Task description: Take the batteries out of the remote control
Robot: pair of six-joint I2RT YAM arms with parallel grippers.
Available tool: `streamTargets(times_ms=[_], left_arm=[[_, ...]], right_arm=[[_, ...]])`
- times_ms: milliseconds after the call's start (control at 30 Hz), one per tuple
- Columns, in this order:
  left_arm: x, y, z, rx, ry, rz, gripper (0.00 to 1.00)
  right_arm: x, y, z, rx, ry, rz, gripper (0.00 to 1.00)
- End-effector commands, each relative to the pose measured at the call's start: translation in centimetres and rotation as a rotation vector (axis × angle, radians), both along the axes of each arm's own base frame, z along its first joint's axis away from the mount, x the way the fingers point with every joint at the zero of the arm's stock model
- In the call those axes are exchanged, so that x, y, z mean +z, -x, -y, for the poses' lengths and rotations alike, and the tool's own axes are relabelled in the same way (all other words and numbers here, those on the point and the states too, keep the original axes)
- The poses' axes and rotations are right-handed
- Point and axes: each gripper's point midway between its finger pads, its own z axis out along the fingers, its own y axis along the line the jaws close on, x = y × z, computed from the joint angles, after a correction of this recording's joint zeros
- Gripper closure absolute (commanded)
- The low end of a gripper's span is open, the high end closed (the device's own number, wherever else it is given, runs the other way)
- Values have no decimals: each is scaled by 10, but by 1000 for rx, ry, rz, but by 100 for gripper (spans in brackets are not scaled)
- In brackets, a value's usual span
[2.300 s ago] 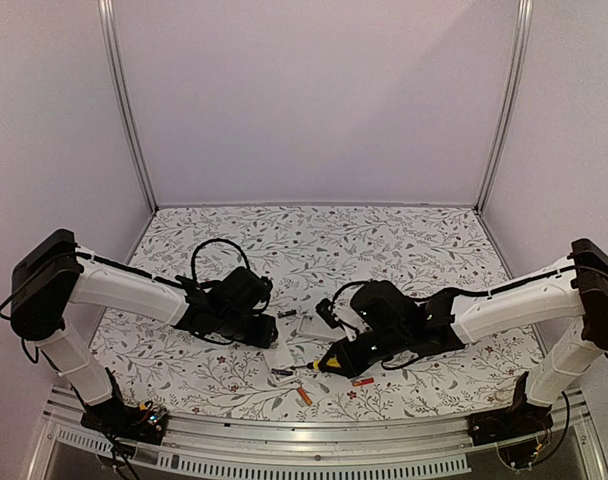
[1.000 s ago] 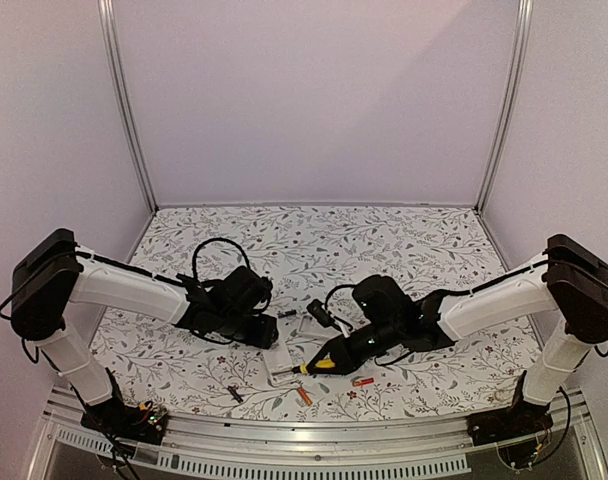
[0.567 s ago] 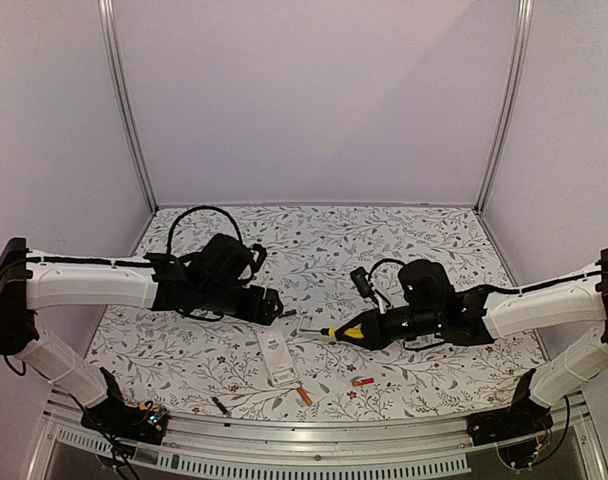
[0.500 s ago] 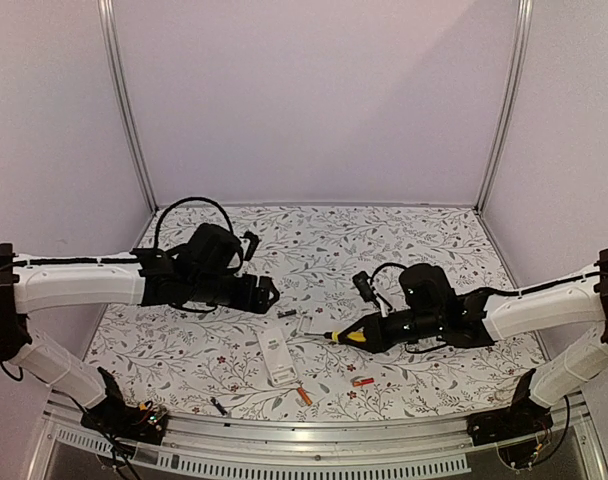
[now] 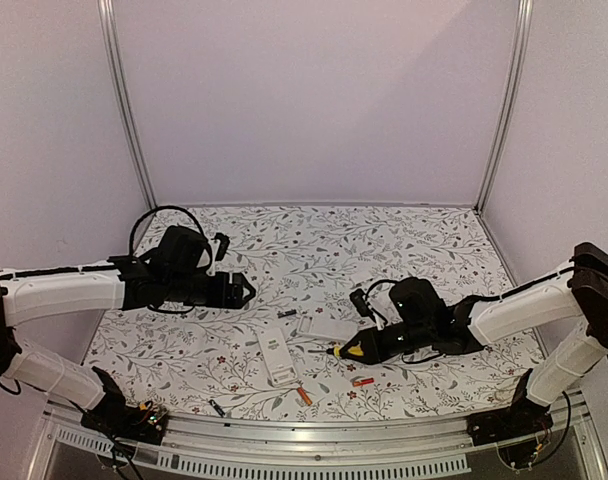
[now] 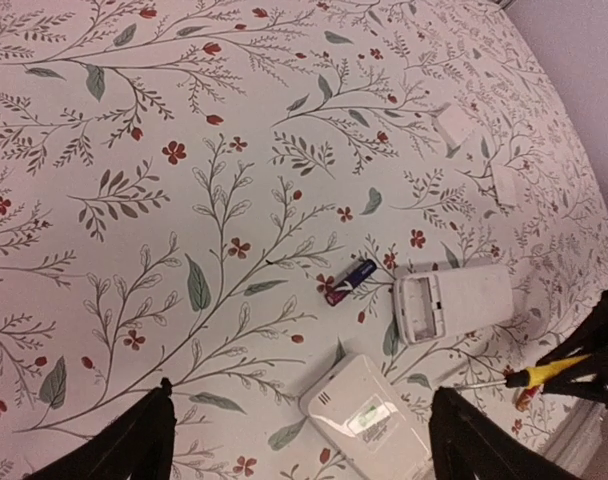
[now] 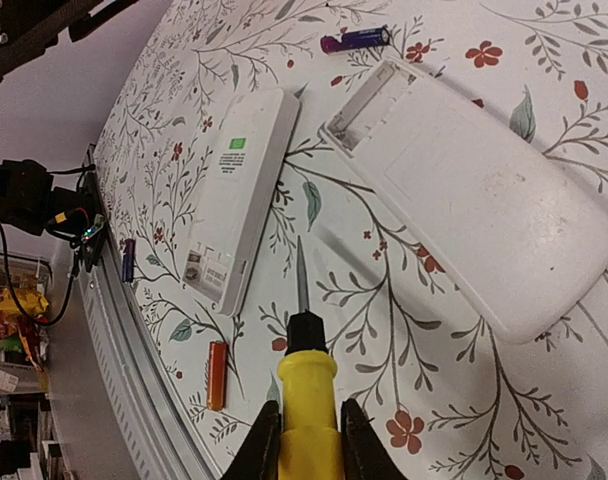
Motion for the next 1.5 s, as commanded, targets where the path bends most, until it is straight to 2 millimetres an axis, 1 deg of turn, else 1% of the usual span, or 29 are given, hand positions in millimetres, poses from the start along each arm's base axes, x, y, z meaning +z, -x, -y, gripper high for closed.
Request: streamTargets(times_ms=[0,67,233,333,400,467,533,600,700,733,800,867,900,933,967,1000,1067,1100,1133,1167,1200,1233,1300,1333,1367,1400,1467], left_arm=[[3,-2,-2,10,42,7,12],[2,-3,-3,13,45,5,12],[1,-5,-5,21,48,8,12],[0,-5,-7,30,50,8,12],[-1,-6,-9,36,51,9,12],[0,-9,-11,43,49,15,12],[2,-14,-14,52,44,33,12],[6,-22,-17,63,49,62,12],[11,-42,-25,76,78,126,12],[14,-52,-30,90,87,148,12],[21,-70,-44,111,89,188,12],[33,-88,-65,150,78,260,12],[37,-96,-79,175,73,297,11],[42,-104,-95,207,72,332,11],[46,-112,-117,260,72,357,11],[48,-119,-140,313,79,371,11],[52,-127,-188,420,99,402,11],[56,-128,-208,464,104,432,11],[55,-127,-230,515,92,453,10],[53,-125,-249,565,75,463,10],[50,-122,-266,606,57,470,10],[47,-118,-279,640,39,473,10],[39,-107,-303,716,-21,484,10],[36,-101,-311,740,-52,497,10],[27,-92,-317,761,-91,503,9],[23,-86,-320,770,-119,522,9],[19,-76,-326,803,-160,560,8]], right_arm=[[0,-2,-4,2,-6,4,75],[-1,-3,-3,-4,0,4,63],[-3,-4,-1,-14,10,9,44],[-2,-6,0,-22,19,18,29],[1,-9,0,-30,24,32,23],[5,-14,0,-42,38,59,14],[13,-26,2,-75,59,101,2],[22,-44,4,-122,93,146,1],[42,-78,7,-197,109,204,1],[48,-91,10,-223,106,216,1],[59,-117,21,-277,104,246,1],[70,-147,44,-356,118,278,1],[74,-167,64,-416,130,292,1],[78,-180,81,-452,145,315,1],[83,-194,101,-498,154,337,1],[87,-207,123,-547,166,351,1],[101,-229,173,-657,180,396,1],[105,-238,201,-716,185,408,1],[113,-244,230,-777,180,426,1],[117,-248,255,-828,177,439,1],[130,-249,282,-890,163,468,1],[134,-249,306,-942,160,483,1],[151,-243,354,-1054,149,540,1],[153,-239,371,-1096,152,561,1],[153,-233,391,-1145,165,582,1],[157,-229,400,-1174,171,612,1],[157,-225,411,-1213,205,664,1]])
